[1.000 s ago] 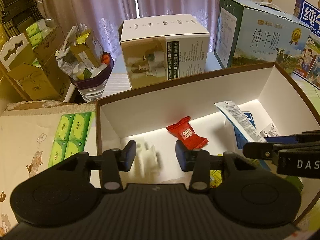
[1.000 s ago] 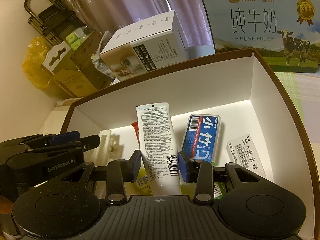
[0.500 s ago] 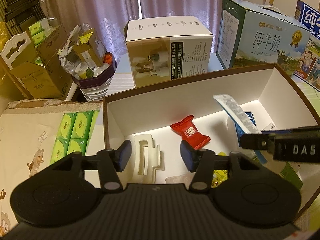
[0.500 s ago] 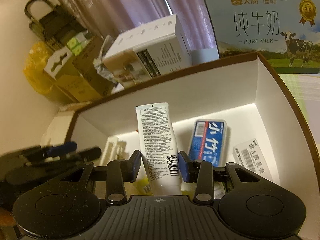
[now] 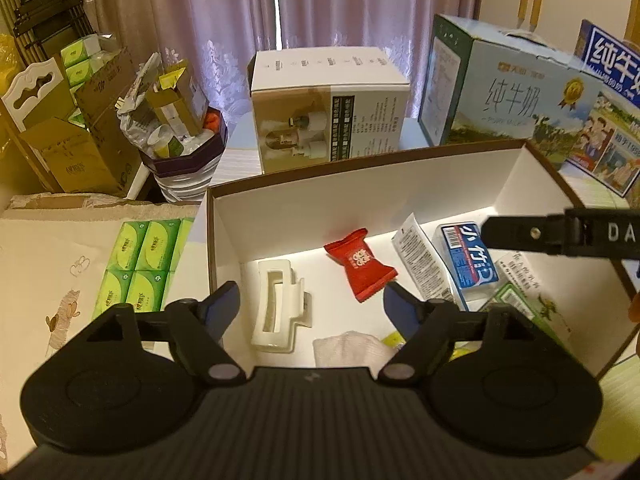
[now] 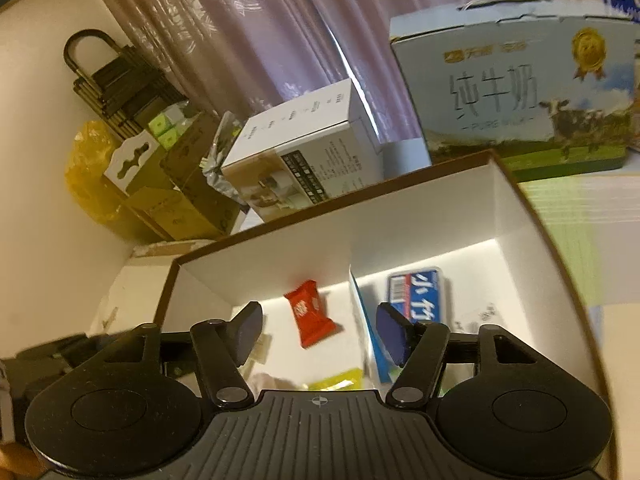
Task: Organize objects
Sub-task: 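Withdraw both tools from the box toward the pill bottle and scrunchie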
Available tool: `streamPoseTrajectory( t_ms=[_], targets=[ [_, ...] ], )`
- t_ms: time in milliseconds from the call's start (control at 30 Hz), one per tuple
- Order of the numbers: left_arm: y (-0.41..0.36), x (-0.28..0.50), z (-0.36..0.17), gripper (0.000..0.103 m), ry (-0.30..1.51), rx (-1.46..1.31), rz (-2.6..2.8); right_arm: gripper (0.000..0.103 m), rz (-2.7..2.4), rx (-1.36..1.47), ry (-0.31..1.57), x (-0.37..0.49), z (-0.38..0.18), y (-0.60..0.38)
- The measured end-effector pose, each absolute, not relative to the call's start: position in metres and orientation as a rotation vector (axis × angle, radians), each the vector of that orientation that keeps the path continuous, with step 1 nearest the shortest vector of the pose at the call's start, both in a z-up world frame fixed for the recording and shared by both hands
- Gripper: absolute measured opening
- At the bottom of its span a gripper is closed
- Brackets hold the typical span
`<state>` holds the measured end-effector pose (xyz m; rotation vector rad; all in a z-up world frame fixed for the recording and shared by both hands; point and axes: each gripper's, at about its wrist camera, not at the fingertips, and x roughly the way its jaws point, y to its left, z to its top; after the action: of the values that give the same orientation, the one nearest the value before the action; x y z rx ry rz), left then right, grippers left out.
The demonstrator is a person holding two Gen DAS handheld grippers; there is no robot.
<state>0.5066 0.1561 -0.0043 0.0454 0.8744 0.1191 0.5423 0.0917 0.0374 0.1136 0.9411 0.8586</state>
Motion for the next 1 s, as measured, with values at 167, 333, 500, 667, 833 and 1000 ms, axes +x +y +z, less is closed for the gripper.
streamPoseTrajectory(
  t_ms=[167, 333, 500, 667, 833, 1000],
  targets=[
    [0.153, 0.492, 0.009, 0.081, 0.846, 0.029, 0.111, 0.064, 0.848, 0.082, 0.911, 0.529, 0.044, 0.071],
    [0.148, 0.476, 0.021, 0.085, 0.825, 0.009, 0.101, 0.066, 0.835, 0.052, 0.871, 0.513, 0.054, 0.049],
    [0.139, 0.459, 0.030, 0.085, 0.810, 0.000, 0.085, 0.067, 0.821, 0.024, 0.848, 0.499, 0.063, 0.033],
    [0.130, 0.442, 0.036, 0.085, 0.801, -0.008, 0.073, 0.067, 0.812, 0.009, 0.837, 0.488, 0.069, 0.022],
    [0.121, 0.421, 0.040, 0.085, 0.795, -0.030, 0.060, 0.068, 0.809, -0.006, 0.834, 0.474, 0.073, 0.009],
    [0.112, 0.399, 0.040, 0.085, 0.798, -0.044, 0.051, 0.068, 0.807, -0.022, 0.841, 0.456, 0.073, -0.004]
  ],
)
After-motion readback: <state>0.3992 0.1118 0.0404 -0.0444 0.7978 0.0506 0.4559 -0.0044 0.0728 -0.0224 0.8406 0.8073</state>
